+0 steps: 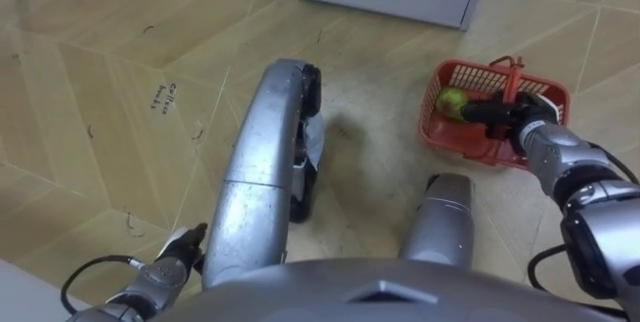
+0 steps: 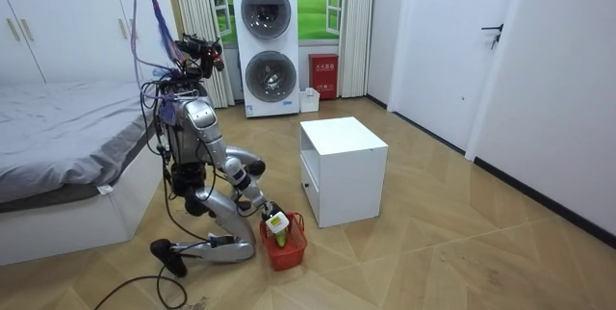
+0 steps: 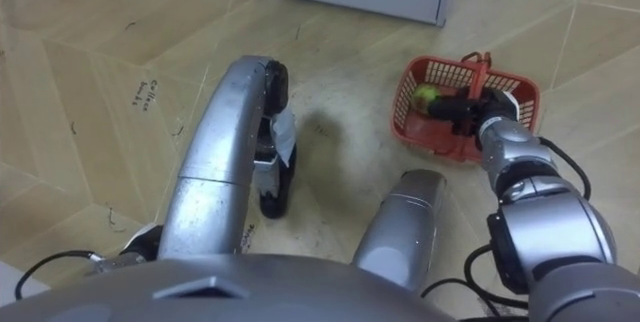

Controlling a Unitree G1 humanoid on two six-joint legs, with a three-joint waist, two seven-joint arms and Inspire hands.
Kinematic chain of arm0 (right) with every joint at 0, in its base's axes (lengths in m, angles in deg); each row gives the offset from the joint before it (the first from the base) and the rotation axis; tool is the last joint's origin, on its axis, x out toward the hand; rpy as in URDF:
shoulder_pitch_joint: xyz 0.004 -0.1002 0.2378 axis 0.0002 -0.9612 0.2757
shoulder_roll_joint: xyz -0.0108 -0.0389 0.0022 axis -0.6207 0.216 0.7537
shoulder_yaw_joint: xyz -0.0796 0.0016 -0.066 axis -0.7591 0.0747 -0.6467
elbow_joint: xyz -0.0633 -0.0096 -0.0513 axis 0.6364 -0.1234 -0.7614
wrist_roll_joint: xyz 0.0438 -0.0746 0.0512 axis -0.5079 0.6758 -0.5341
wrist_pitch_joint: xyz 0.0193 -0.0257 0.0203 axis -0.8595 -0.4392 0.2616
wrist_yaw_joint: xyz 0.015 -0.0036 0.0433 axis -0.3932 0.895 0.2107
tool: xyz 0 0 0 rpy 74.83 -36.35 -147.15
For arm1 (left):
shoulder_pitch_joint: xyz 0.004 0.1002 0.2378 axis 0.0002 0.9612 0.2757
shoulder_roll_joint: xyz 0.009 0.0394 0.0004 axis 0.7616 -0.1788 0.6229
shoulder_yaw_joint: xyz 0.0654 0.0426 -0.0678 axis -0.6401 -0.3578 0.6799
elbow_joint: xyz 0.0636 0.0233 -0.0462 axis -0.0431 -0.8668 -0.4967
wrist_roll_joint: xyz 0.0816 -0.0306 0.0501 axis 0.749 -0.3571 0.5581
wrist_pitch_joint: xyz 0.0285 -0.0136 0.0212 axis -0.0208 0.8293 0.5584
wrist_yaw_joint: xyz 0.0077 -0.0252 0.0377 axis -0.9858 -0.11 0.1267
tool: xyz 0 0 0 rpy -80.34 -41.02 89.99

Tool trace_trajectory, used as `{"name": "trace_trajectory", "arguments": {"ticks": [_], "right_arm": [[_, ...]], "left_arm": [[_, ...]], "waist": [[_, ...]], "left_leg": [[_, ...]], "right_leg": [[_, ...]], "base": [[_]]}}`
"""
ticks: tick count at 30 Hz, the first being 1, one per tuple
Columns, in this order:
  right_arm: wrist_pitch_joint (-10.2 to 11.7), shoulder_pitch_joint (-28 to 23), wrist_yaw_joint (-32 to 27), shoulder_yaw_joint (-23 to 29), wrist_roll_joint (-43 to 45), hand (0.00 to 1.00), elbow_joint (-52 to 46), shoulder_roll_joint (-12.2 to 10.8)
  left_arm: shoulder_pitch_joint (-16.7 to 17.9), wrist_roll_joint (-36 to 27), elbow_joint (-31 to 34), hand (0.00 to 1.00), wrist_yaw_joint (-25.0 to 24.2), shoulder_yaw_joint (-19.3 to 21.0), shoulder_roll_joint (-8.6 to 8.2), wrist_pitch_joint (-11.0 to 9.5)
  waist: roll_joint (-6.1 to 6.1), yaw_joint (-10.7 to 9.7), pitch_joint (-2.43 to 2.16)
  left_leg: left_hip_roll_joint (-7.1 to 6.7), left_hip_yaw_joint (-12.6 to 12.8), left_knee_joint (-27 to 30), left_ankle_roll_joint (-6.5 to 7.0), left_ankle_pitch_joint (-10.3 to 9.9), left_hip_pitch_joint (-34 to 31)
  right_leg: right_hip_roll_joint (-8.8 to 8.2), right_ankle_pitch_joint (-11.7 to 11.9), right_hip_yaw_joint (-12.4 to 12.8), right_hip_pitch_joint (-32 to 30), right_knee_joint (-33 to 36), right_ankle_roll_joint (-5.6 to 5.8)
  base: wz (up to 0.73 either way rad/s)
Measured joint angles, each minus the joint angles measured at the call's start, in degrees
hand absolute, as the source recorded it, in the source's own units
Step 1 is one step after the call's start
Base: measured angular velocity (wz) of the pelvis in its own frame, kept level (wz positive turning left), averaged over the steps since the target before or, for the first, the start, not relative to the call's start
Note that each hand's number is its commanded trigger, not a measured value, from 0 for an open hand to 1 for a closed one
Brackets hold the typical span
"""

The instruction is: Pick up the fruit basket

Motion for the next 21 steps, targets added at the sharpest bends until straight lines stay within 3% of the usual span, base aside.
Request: {"name": "trace_trajectory", "arguments": {"ticks": [6,10,15,21], "right_arm": [[0.00,0.00,1.13,-0.22,-0.63,1.00,-0.02,0.06],[0.01,0.10,1.78,0.21,-2.21,1.00,-0.26,0.25],[-0.16,0.12,2.00,0.47,0.23,1.00,-2.51,0.96],[-0.18,0.20,1.54,0.46,1.99,1.00,-8.09,1.06]], "left_arm": [[0.38,0.00,0.79,0.00,-0.90,0.61,0.14,-0.49],[0.07,0.07,0.77,0.00,-1.53,1.18,0.19,-1.15],[-0.88,0.78,0.35,0.00,-1.40,5.11,0.03,-1.14],[-4.90,1.23,-0.50,0.00,-1.00,9.03,-0.07,-1.16]], "waist": [[-0.58,0.80,0.16],[-1.71,1.25,0.39],[-2.73,1.27,0.48],[-3.22,-0.42,0.35]], "left_leg": [[-0.38,-1.90,1.91,-0.05,0.03,0.61],[-1.38,-2.97,2.89,-0.03,0.02,1.38],[-2.35,-3.55,3.98,0.00,0.01,2.52],[-5.15,-4.44,5.63,0.04,0.01,5.25]], "right_leg": [[1.71,0.01,-0.29,2.14,-0.55,0.00],[1.61,0.04,-0.91,4.08,-1.61,0.05],[1.62,0.03,-1.81,7.15,-3.30,0.05],[1.73,0.02,-3.01,13.49,-7.54,0.06]], "base": [[-0.10],[-0.01],[0.02],[0.06]]}}
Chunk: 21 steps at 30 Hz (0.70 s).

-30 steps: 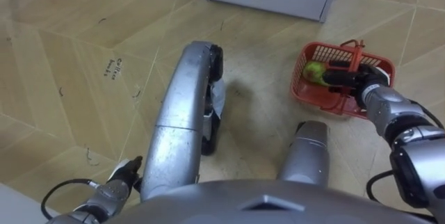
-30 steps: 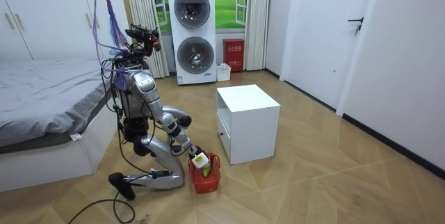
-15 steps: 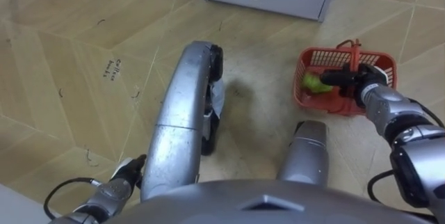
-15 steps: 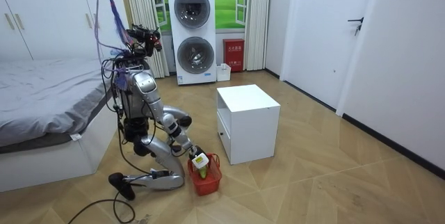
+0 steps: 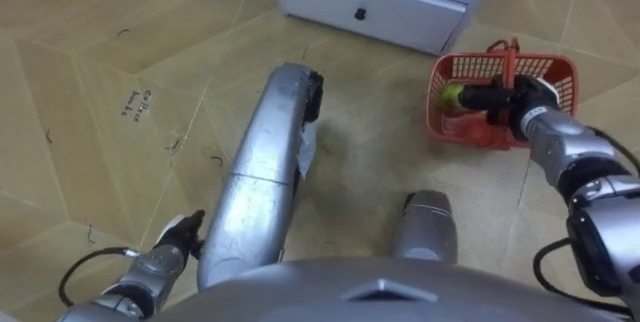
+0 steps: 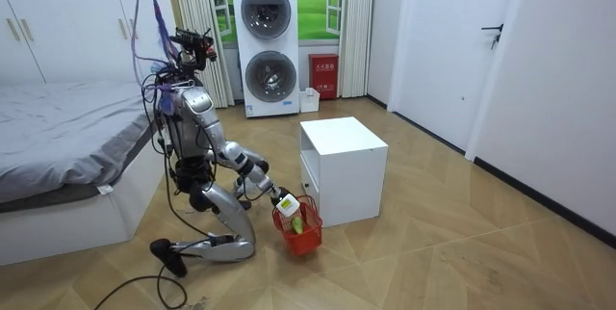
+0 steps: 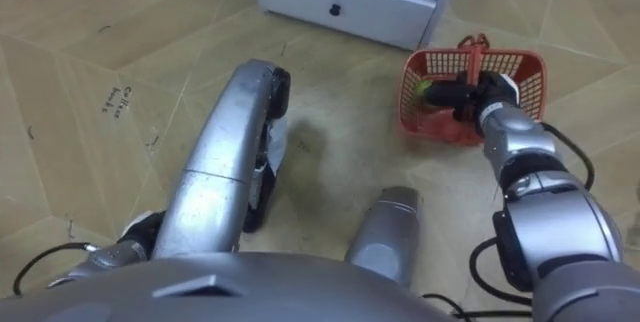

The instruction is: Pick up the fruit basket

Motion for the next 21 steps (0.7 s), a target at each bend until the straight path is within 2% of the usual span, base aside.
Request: {"name": "trace_trajectory", "arguments": {"ticks": [2,3,4,5,6,7,8,9,10,11,12,13,14,15,16,17,18,20,21], "right_arm": [[0.00,0.10,-0.43,0.00,0.45,1.00,-1.88,-0.03],[0.00,0.27,-0.43,-0.11,0.63,1.00,-2.78,-0.18],[0.00,0.37,-0.43,-0.23,0.80,1.00,-3.39,-0.44],[-0.04,0.40,-0.46,-0.31,0.81,1.00,-3.56,-0.59],[-0.54,0.39,-0.54,-0.56,0.76,1.00,-3.66,-1.08],[-1.37,-0.55,-0.76,-0.32,0.76,1.00,-4.47,-0.80],[-1.94,-0.64,-1.24,0.39,1.00,1.00,-5.15,1.86],[-2.24,-0.38,-1.83,0.95,0.97,1.00,-5.17,1.88],[-2.58,-0.13,-2.11,1.27,0.68,1.00,-5.36,1.02],[-2.82,0.00,-2.17,1.23,0.76,1.00,-5.72,0.37],[-3.28,0.29,-2.06,1.25,0.83,1.00,-6.49,-0.28],[-3.69,0.28,-1.98,1.21,0.93,1.00,-8.10,-0.34],[-3.67,0.18,-1.99,1.18,1.04,1.00,-8.83,-0.40],[-3.61,-0.79,-2.01,1.17,2.06,1.00,-10.93,-0.48],[-3.65,-2.38,-2.05,1.22,3.74,1.00,-13.35,-0.67],[-3.67,-3.76,-2.10,1.24,5.14,1.00,-15.50,-0.96],[-3.68,-4.35,-2.17,1.25,5.31,1.00,-16.63,-1.11],[-3.67,-6.07,-2.04,1.25,5.70,1.00,-20.04,-1.88],[-3.67,-6.47,-2.02,1.25,5.84,1.00,-20.36,-2.10]], "left_arm": [[-2.79,0.03,-0.51,0.00,0.62,1.20,0.09,0.02],[-4.37,0.02,-0.50,0.00,0.88,2.79,0.09,0.02],[-5.40,0.00,-0.50,0.00,1.31,3.80,0.13,0.00],[-5.71,0.00,-0.49,0.00,1.47,4.05,0.14,0.01],[-5.74,0.00,-0.49,0.00,1.86,4.52,0.23,0.03],[-6.18,0.11,-0.47,0.00,1.79,4.39,0.39,0.02],[-7.59,0.09,0.60,0.00,1.77,4.37,-1.01,-0.46],[-7.59,0.04,1.38,0.00,1.85,4.61,-0.99,-0.72],[-7.08,-0.05,1.63,0.00,2.67,5.13,-0.93,-0.91],[-6.83,-0.03,1.81,0.00,3.21,5.16,-0.88,-0.88],[-6.46,0.06,2.12,0.00,3.88,4.99,-0.81,-0.66],[-5.46,0.19,2.10,0.00,4.26,4.87,-0.91,-0.18],[-4.94,0.43,2.20,0.00,4.47,4.91,-0.92,0.18],[-3.94,2.11,2.27,0.00,4.75,5.66,-0.86,0.90],[-2.80,3.97,2.41,0.00,5.00,7.17,-0.75,1.53],[-1.50,4.65,3.19,0.00,5.46,7.66,-0.39,2.30],[-0.79,4.89,3.85,0.00,5.87,7.83,-0.20,2.60],[2.28,5.73,7.02,0.00,7.08,9.59,0.27,3.17],[2.95,5.73,7.51,0.00,7.48,9.59,0.35,3.20]], "waist": [[-0.45,-0.11,-0.10],[-0.73,-0.01,-0.11],[-0.89,0.08,-0.11],[-0.79,0.09,-0.13],[-0.62,0.23,-0.11],[-1.65,-1.08,0.14],[-0.37,-1.57,-0.34],[-0.21,-0.97,-0.65],[0.00,0.08,-0.91],[-0.02,0.40,-0.91],[-0.06,0.18,-0.92],[-0.21,0.02,-0.89],[-0.25,-0.33,-0.90],[-0.52,-0.61,-1.10],[-1.01,-0.70,-1.51],[-1.33,-0.73,-1.90],[-1.38,-0.79,-1.94],[-1.58,-0.96,-2.13],[-1.65,-0.89,-2.26]], "left_leg": [[-0.05,-0.03,0.28,0.04,0.01,0.69],[-0.01,-0.15,0.36,0.20,0.09,1.49],[0.09,-0.18,0.70,1.55,0.79,2.39],[0.26,-0.17,1.34,3.16,1.78,2.62],[0.40,0.53,3.44,4.13,5.50,2.53],[-2.24,5.47,-0.48,6.09,2.90,0.48],[-2.13,11.91,-9.33,11.41,1.09,-1.72],[-1.13,12.44,-9.63,13.04,0.37,-1.62],[0.94,12.68,-11.29,14.66,-0.71,-0.53],[1.51,12.42,-13.05,14.94,-0.69,0.35],[2.26,12.09,-18.00,15.45,0.07,2.75],[2.29,11.93,-23.79,15.24,1.42,5.87],[2.32,11.93,-26.51,15.14,2.05,7.65],[2.50,11.82,-31.58,14.87,3.22,11.26],[2.73,11.78,-36.49,14.64,4.60,14.80],[3.19,11.52,-40.62,14.15,5.95,17.85],[3.35,11.27,-42.58,13.89,6.63,19.24],[4.33,10.86,-49.42,13.34,9.02,24.38],[4.52,10.83,-51.05,13.23,9.58,25.55]], "right_leg": [[0.70,0.00,-0.15,1.33,-1.91,0.00],[1.88,-0.01,0.32,2.29,-3.51,0.01],[3.25,-0.02,1.09,3.49,-5.33,0.02],[4.08,-0.02,1.51,4.40,-6.39,0.02],[5.23,-0.04,2.25,6.63,-8.60,0.08],[4.11,-0.46,2.41,9.90,-10.69,1.02],[3.88,-0.69,1.55,10.67,-12.81,2.80],[3.84,-1.05,2.11,10.12,-13.77,3.08],[4.48,-1.09,2.36,9.07,-17.89,3.09],[4.86,-1.11,2.25,8.84,-20.97,3.06],[4.97,-1.10,2.03,8.90,-28.57,3.06],[3.99,-0.98,0.96,9.76,-36.60,3.17],[3.70,-0.73,0.11,10.44,-40.44,2.92],[3.46,0.48,-1.05,12.00,-47.77,1.66],[3.52,2.55,-1.46,14.00,-54.41,0.99],[3.39,5.03,-2.50,15.65,-59.88,1.11],[3.39,6.36,-3.21,16.47,-62.31,0.99],[3.61,11.51,-5.51,19.56,-70.58,0.80],[3.67,12.70,-5.89,20.42,-72.42,0.70]], "base": [[0.01],[-0.19],[-0.25],[-0.37],[0.00],[0.39],[0.51],[0.00],[-0.50],[-0.66],[-0.64],[-0.59],[-0.57],[-0.52],[-0.59],[-0.45],[-0.37],[-0.30],[-0.30]]}}
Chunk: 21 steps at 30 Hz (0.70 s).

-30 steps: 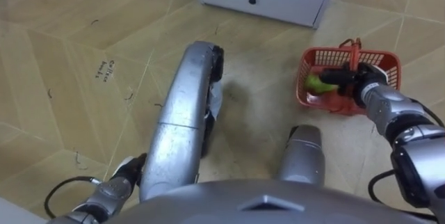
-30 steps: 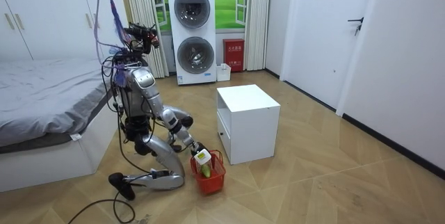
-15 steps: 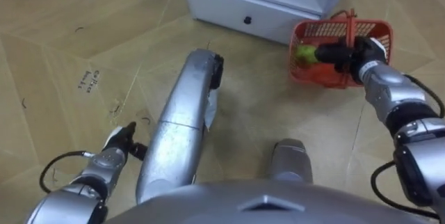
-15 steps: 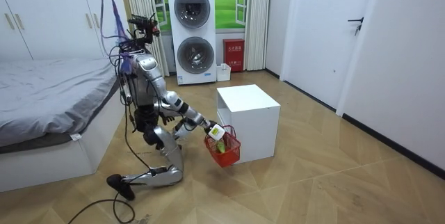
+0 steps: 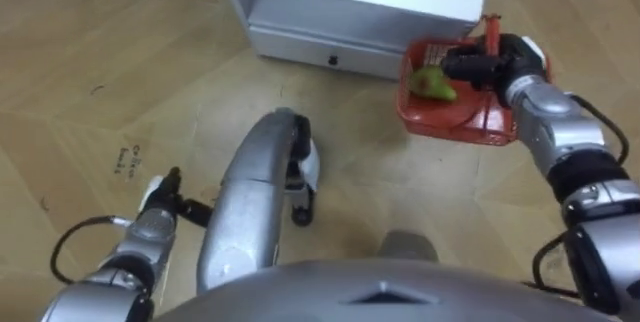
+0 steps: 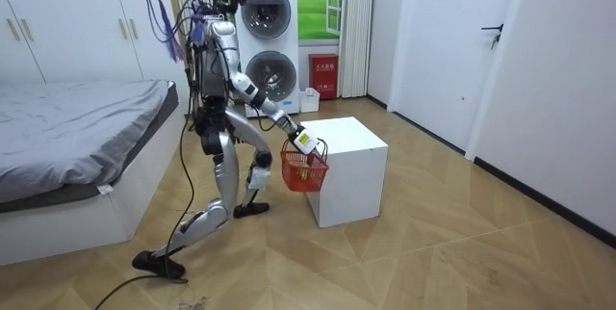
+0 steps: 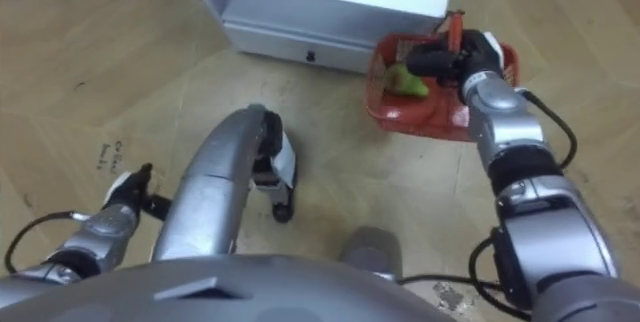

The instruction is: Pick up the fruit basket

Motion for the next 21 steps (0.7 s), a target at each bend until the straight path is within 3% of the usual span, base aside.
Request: {"name": "trace_trajectory", "arguments": {"ticks": [2,5,7,13,17,21], "right_arm": [[0.12,-1.61,-0.01,0.15,1.02,1.00,-1.13,-0.40],[0.50,-2.75,0.11,0.56,3.13,1.00,-3.40,-0.86],[1.95,-2.81,0.72,0.96,4.61,1.00,-4.30,-1.24],[2.14,-3.99,1.33,0.99,6.17,1.00,-7.84,-1.70],[2.12,-4.62,1.93,0.99,5.69,1.00,-9.37,-2.02],[2.12,-5.01,2.07,0.99,5.23,1.00,-10.38,-2.12]], "left_arm": [[2.26,0.56,1.51,0.00,1.03,0.04,0.11,0.09],[3.68,0.72,2.38,0.00,1.09,0.17,0.26,0.19],[3.96,0.97,2.63,0.00,1.05,0.66,0.28,0.43],[4.22,1.27,2.81,0.00,0.94,1.28,0.29,1.05],[4.75,2.17,3.12,0.00,0.94,1.66,-0.27,1.53],[5.38,2.30,3.05,0.00,0.80,1.74,-0.44,1.96]], "waist": [[0.29,0.73,-0.33],[0.45,1.36,-0.64],[0.56,1.71,-0.74],[1.57,2.80,-0.75],[1.70,2.93,-0.85],[1.73,3.08,-0.83]], "left_leg": [[0.93,-0.49,-5.27,-0.61,2.00,4.13],[2.14,-0.69,-9.67,-1.27,4.14,6.46],[2.97,-0.80,-13.66,-2.03,6.71,7.90],[4.50,-1.50,-18.74,-4.42,10.99,10.29],[4.52,-1.34,-22.48,-5.35,14.12,11.88],[4.53,-1.22,-23.47,-5.79,14.71,13.42]], "right_leg": [[0.51,4.31,-2.00,2.90,-6.40,-0.06],[0.88,6.55,-4.20,4.43,-11.60,0.19],[1.60,7.79,-5.51,5.53,-16.43,-0.17],[3.65,7.37,-6.51,8.69,-24.41,0.66],[3.40,7.26,-8.21,9.45,-26.93,0.84],[3.33,7.16,-9.04,11.28,-28.27,1.03]], "base": [[-0.25],[-0.22],[-0.18],[-0.12],[-0.04],[0.00]]}}
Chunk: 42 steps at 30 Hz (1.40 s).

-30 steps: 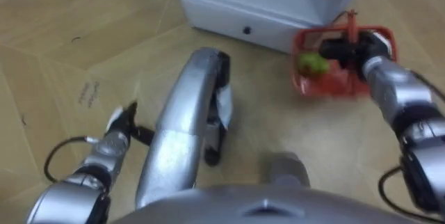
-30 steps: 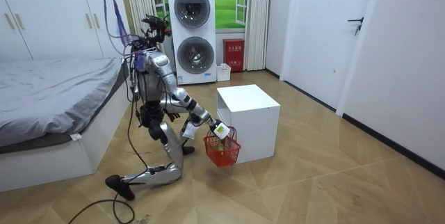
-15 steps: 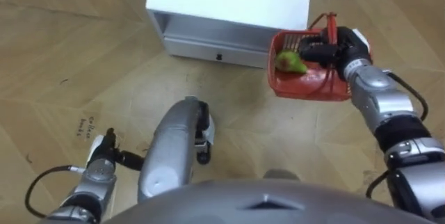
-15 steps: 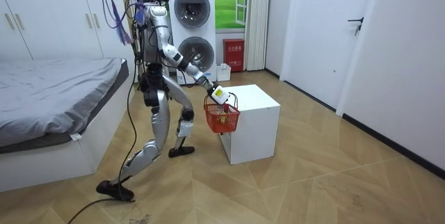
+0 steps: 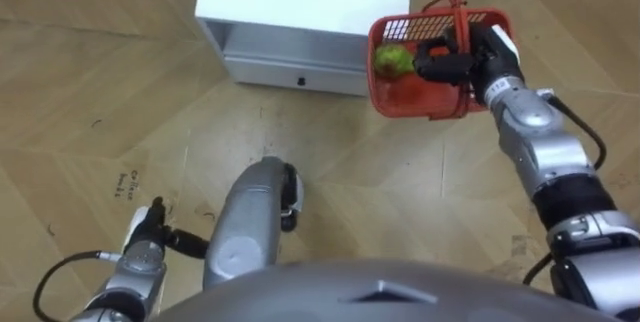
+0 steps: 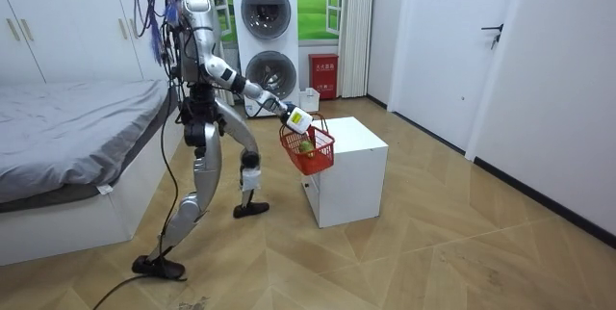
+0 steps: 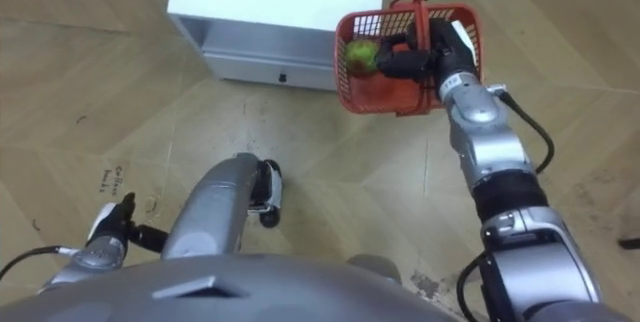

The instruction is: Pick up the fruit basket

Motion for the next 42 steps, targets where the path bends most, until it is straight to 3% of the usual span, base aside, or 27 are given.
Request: {"name": "trace_trajectory", "arguments": {"ticks": [6,10,12,14,16,18,20,21,22,23,24,25,26,28,32,38,42], "right_arm": [[0.30,-1.37,-0.10,-0.13,0.24,1.00,-3.35,-0.26],[0.34,-3.02,-0.33,-0.06,0.85,1.00,-6.05,-0.33],[0.49,-3.81,0.10,-0.09,1.47,1.00,-7.88,-0.43],[1.14,-4.16,0.23,-0.08,1.50,1.00,-8.14,-0.80],[1.86,-5.00,0.47,0.03,2.62,1.00,-8.55,-1.06],[1.86,-5.00,1.39,0.01,2.65,1.00,-10.12,-1.56],[1.87,-5.08,2.17,-0.12,2.56,1.00,-10.83,-1.73],[1.87,-5.02,2.23,-0.12,2.46,1.00,-10.93,-1.72],[1.92,-4.90,2.29,-0.14,2.33,1.00,-11.01,-1.77],[1.92,-4.93,2.22,-0.14,2.48,1.00,-11.01,-1.80],[1.92,-4.96,2.17,-0.13,2.70,1.00,-11.02,-1.82],[1.91,-4.96,1.82,-0.14,2.87,1.00,-11.35,-1.85],[1.91,-4.95,1.66,-0.13,2.97,1.00,-11.83,-1.84],[1.94,-5.13,1.31,-0.08,2.94,1.00,-14.02,-1.25],[1.94,-5.00,1.17,-0.10,2.49,1.00,-19.65,-0.80],[4.21,-4.88,1.12,0.04,0.44,1.00,-24.59,-0.72],[4.23,-4.45,1.11,-0.33,0.07,1.00,-24.03,-0.79]], "left_arm": [[0.45,0.50,-0.04,0.00,-0.04,0.41,-0.10,0.22],[0.11,0.51,0.27,0.00,0.09,1.28,-0.41,0.95],[-0.07,0.48,0.35,0.00,0.21,2.82,-0.80,0.91],[0.59,0.41,1.38,0.00,0.20,2.89,-0.80,0.95],[0.42,0.44,3.72,0.00,0.26,3.33,-0.73,0.94],[-0.54,0.31,3.65,0.00,0.31,3.85,-0.56,0.89],[-0.75,-0.05,3.94,0.00,0.38,3.47,-0.77,0.56],[-0.68,-0.48,3.93,0.00,0.38,3.11,-0.87,0.52],[-0.85,-1.32,3.92,0.00,0.38,2.46,-1.15,0.44],[-0.75,-1.55,3.98,0.00,0.38,2.45,-1.48,0.24],[-0.75,-1.55,4.04,0.00,0.38,2.46,-1.56,0.11],[-0.75,-1.55,4.12,0.00,0.40,2.47,-1.65,-0.21],[-0.75,-1.55,4.16,0.00,0.42,2.47,-1.71,-0.29],[-0.10,-1.51,4.16,0.00,0.39,2.53,-2.66,-0.60],[1.85,-1.26,4.14,0.00,0.44,3.39,-2.55,-0.61],[4.22,-0.14,4.24,0.00,0.41,4.76,-2.49,-0.64],[4.06,-0.04,4.41,0.00,0.42,4.76,-2.41,-0.58]], "waist": [[-0.01,-0.04,0.06],[0.79,-0.45,0.15],[0.77,-0.37,0.17],[1.02,-0.92,0.07],[1.46,-0.64,-0.07],[1.79,-0.17,0.01],[2.43,-0.41,-0.16],[2.62,-0.40,-0.14],[2.98,-0.49,-0.07],[3.26,-0.53,0.00],[3.26,-0.59,-0.02],[2.91,-0.51,-0.23],[2.71,-0.48,-0.36],[4.09,-0.29,-1.01],[4.11,-0.06,-0.96],[3.69,-0.49,-0.77],[3.19,-0.27,-0.45]], "left_leg": [[-0.88,0.03,-0.52,0.15,-0.16,0.63],[-2.19,0.00,-0.96,1.45,-1.52,1.70],[-3.34,0.43,-1.91,2.13,-2.33,3.45],[-5.08,0.37,-3.51,2.93,-3.15,6.57],[-6.14,0.29,-5.87,4.01,-3.88,10.88],[-6.19,-0.02,-8.52,4.15,-3.91,13.75],[-5.84,-0.46,-12.33,4.14,-3.84,19.34],[-5.69,-0.52,-13.39,4.02,-3.78,20.55],[-5.37,-0.90,-15.56,3.68,-3.56,23.19],[-4.89,-1.31,-17.28,3.32,-3.41,25.28],[-4.74,-1.60,-18.12,3.10,-3.30,26.10],[-4.64,-1.78,-19.50,2.64,-3.08,27.25],[-4.65,-1.83,-19.90,2.39,-3.06,27.52],[-3.22,-2.58,-22.43,1.06,-2.69,29.37],[-1.90,-2.44,-27.47,-0.32,-1.76,33.19],[-1.11,-3.49,-31.02,-0.84,-1.45,36.83],[-1.05,-4.65,-31.76,-1.49,-1.06,37.44]], "right_leg": [[-0.36,1.15,-0.02,0.43,0.36,-0.55],[-1.27,4.80,0.32,-0.27,3.95,-1.09],[-2.54,8.28,1.40,-1.90,8.60,-1.85],[-4.25,14.99,1.79,-3.58,14.68,-2.90],[-5.48,26.72,2.97,-6.55,21.14,-3.10],[-4.97,22.08,3.07,-11.82,26.90,-3.35],[-2.53,12.69,1.61,-16.68,28.87,-2.88],[-1.75,11.00,1.35,-17.27,27.69,-2.80],[0.00,8.32,0.69,-18.41,22.76,-2.53],[1.39,7.08,-0.80,-18.77,15.87,-2.67],[1.91,6.96,-1.70,-18.65,11.51,-2.84],[3.05,7.60,-2.84,-18.43,2.73,-3.21],[3.73,8.91,-3.12,-18.35,-1.87,-3.61],[6.33,11.89,-3.77,-15.24,-8.10,-4.72],[9.02,13.18,-3.51,-11.13,-14.62,-5.44],[10.54,13.61,-4.73,-6.17,-20.20,-5.82],[10.84,13.66,-4.81,-5.12,-21.22,-5.91]], "base": [[0.06],[0.12],[0.14],[0.18],[0.07],[-0.11],[-0.02],[-0.04],[0.00],[0.00],[0.04],[0.06],[0.12],[0.00],[-0.11],[0.03],[0.08]]}}
